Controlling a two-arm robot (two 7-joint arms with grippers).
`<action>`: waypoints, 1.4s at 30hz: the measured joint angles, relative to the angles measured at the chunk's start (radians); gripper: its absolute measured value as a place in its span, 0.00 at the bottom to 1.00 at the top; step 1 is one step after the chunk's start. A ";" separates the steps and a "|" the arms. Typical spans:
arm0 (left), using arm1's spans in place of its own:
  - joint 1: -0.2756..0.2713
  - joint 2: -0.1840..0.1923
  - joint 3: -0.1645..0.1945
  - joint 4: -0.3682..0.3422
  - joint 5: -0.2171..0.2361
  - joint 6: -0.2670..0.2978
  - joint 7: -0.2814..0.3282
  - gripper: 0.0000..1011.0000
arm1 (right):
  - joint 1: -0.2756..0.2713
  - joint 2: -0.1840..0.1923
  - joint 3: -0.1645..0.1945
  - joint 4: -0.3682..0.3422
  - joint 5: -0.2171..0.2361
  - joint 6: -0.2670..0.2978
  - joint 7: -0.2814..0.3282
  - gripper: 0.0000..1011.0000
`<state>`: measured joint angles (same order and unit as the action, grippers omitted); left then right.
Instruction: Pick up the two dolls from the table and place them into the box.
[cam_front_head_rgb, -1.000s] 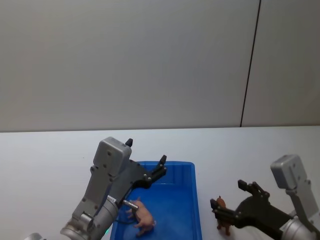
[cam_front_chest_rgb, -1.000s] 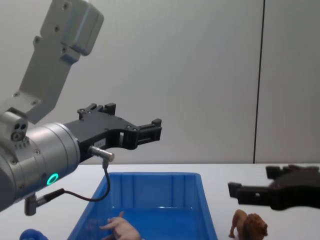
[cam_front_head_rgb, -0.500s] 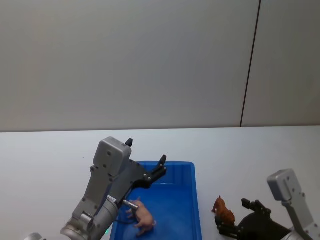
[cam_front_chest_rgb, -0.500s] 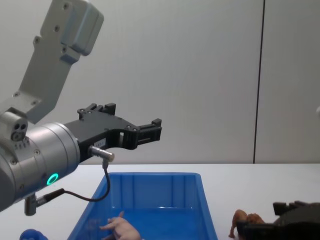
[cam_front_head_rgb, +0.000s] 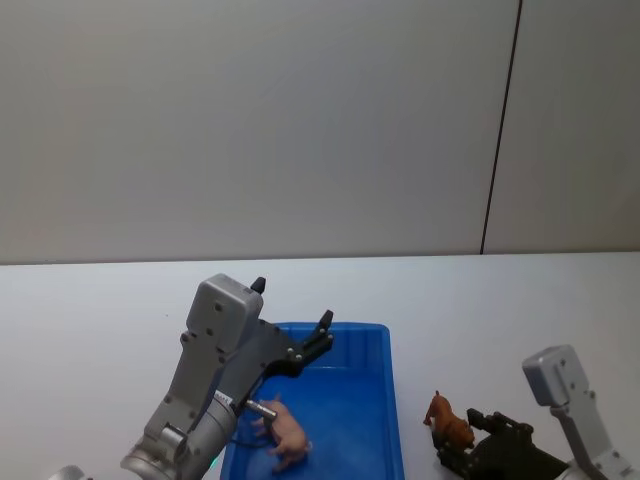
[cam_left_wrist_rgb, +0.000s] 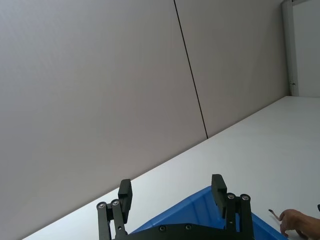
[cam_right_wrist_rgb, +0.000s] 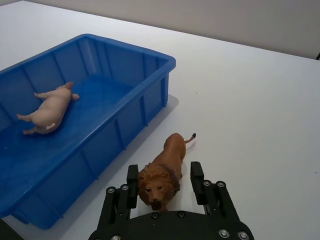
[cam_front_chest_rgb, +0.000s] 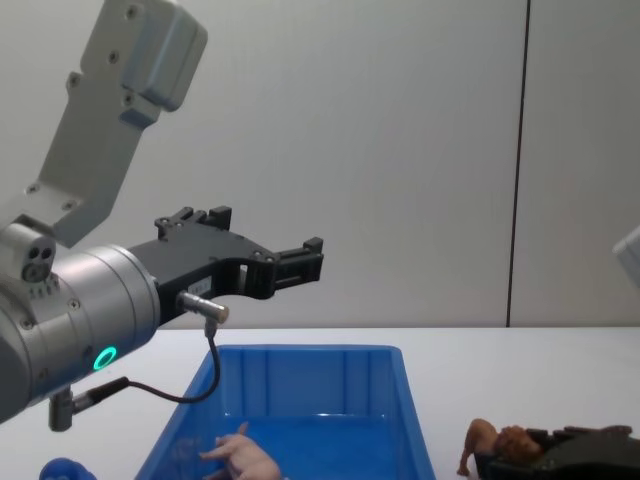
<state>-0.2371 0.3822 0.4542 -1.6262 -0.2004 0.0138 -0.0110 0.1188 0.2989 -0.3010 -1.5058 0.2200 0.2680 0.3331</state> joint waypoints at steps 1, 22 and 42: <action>0.000 0.000 0.000 0.000 0.000 0.000 0.000 0.99 | 0.001 -0.001 0.000 0.002 0.000 -0.001 -0.001 0.61; 0.000 0.000 0.000 0.000 0.000 0.000 0.000 0.99 | 0.001 -0.001 -0.003 -0.048 -0.042 -0.097 -0.044 0.43; 0.000 0.000 0.000 0.000 0.000 0.000 0.000 0.99 | 0.071 -0.044 -0.017 -0.129 -0.067 -0.097 0.023 0.43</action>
<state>-0.2371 0.3822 0.4542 -1.6262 -0.2004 0.0138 -0.0109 0.1898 0.2552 -0.3183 -1.6347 0.1526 0.1708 0.3564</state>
